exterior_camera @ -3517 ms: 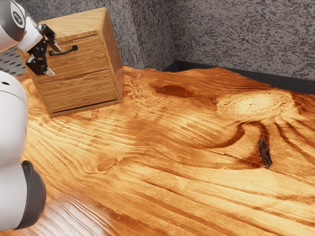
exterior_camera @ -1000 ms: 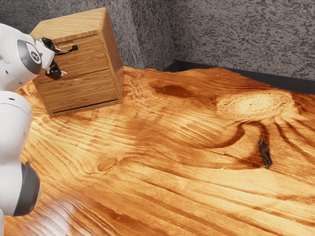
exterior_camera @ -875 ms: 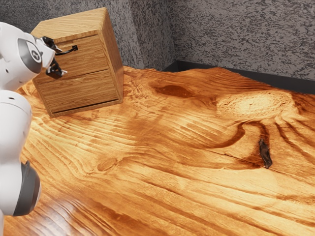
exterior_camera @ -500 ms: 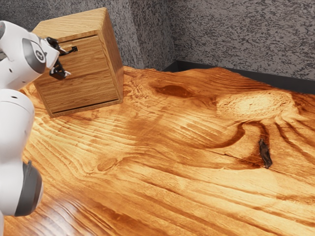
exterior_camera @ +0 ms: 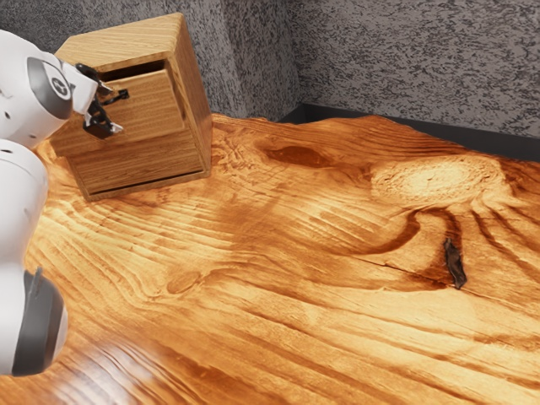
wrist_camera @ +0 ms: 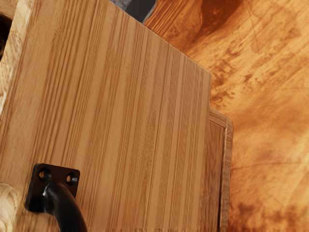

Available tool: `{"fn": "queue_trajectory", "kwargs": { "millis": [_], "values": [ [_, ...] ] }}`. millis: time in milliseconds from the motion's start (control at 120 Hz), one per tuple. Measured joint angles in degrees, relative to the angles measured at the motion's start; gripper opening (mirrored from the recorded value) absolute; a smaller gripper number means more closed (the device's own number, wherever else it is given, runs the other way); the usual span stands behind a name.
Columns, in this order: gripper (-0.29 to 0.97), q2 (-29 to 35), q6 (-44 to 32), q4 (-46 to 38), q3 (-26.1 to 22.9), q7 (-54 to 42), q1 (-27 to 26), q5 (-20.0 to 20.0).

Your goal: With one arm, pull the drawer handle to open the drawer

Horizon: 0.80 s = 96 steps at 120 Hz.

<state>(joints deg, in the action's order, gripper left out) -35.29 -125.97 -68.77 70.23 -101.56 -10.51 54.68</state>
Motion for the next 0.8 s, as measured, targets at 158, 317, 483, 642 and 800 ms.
{"fn": "queue_trajectory", "kwargs": {
  "millis": [158,317,483,642,800],
  "values": [
    [0.68,0.9,12.6,-0.9,31.0,0.8,-15.4,-1.7],
    [0.68,0.9,21.5,1.7,33.6,1.4,-17.0,-2.2],
    [0.68,1.5,29.0,1.9,37.7,1.9,-24.3,-2.4],
    [0.68,1.6,34.5,1.9,39.2,3.0,-41.1,-2.5],
    [0.68,1.5,37.5,1.9,40.0,5.3,-50.5,-5.6]
  ]
}}
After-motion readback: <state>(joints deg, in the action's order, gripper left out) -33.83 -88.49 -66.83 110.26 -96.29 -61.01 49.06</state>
